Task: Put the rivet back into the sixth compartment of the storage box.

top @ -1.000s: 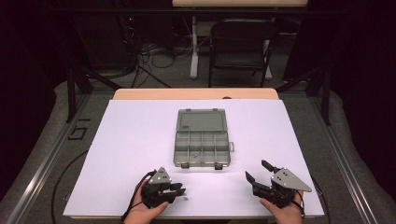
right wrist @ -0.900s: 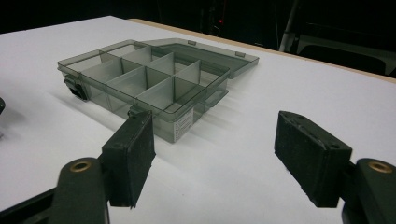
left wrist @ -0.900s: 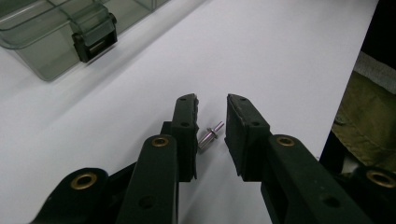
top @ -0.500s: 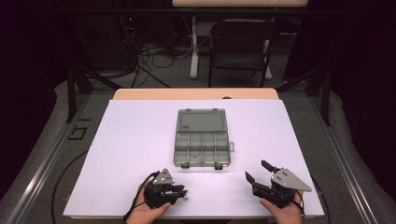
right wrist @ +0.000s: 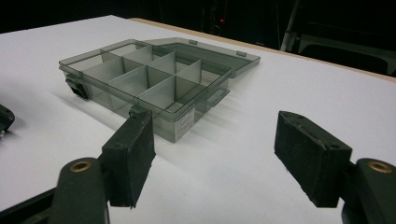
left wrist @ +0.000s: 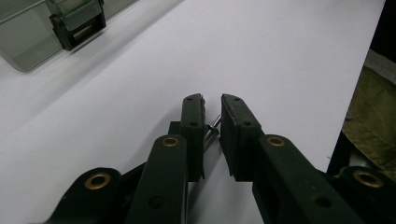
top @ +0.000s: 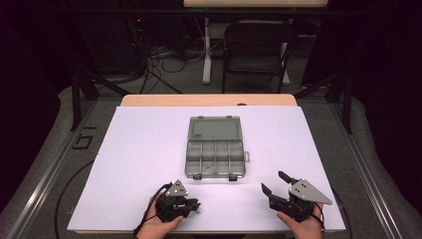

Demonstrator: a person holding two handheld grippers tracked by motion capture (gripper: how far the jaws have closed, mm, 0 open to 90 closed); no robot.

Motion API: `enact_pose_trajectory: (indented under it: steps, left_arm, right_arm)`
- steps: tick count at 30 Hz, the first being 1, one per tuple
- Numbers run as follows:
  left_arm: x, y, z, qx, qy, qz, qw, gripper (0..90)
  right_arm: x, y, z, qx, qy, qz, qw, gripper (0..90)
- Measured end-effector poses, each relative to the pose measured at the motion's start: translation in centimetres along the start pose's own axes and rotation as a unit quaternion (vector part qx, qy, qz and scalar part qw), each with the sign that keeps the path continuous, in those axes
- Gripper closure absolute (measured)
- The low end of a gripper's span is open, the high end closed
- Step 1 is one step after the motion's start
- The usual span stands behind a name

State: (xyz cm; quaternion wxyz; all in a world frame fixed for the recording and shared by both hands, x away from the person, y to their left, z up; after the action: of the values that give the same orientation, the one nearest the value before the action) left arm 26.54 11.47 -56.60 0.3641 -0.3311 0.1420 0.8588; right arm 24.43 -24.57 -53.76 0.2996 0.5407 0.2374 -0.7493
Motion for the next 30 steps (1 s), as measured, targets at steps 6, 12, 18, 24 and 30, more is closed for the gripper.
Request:
enact_pose_trajectory:
  steps: [6,12,18,24,30]
  left_arm:
    - [-0.01,-0.10,-0.04,0.000,-0.002,-0.001,1.0000,82.1]
    - [-0.03,-0.11,-0.05,0.000,-0.001,0.000,1.0000,83.1]
    - [-0.06,-0.10,-0.06,-0.001,-0.001,0.001,1.0000,83.2]
    - [-0.12,-0.23,0.05,-0.003,0.001,0.002,1.0000,83.3]
    - [-0.26,-0.61,0.51,-0.004,0.012,0.013,0.9998,83.3]
  right_arm:
    - [0.01,0.00,-0.02,0.000,0.000,-0.001,1.0000,28.6]
    - [0.01,0.01,-0.02,-0.001,-0.001,-0.001,1.0000,28.6]
    - [0.02,0.01,-0.05,-0.001,0.000,-0.001,1.0000,28.6]
    - [0.02,0.02,-0.05,0.000,0.001,-0.001,1.0000,28.6]
    - [0.02,0.03,-0.06,0.000,0.001,-0.001,1.0000,28.6]
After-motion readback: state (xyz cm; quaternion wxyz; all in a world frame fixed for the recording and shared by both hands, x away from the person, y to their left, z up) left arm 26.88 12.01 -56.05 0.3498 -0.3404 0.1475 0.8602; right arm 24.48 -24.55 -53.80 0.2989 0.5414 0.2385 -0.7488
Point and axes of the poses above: each handheld gripper's, and its own axes: z roughly backward along the jaws, x roughly out of its underside, y roughly to its right, the point moved 1 cm from there along -z, roughly forward along the jaws, and after that the axes turned 15 degrees about -x, right-handed, at the moved point
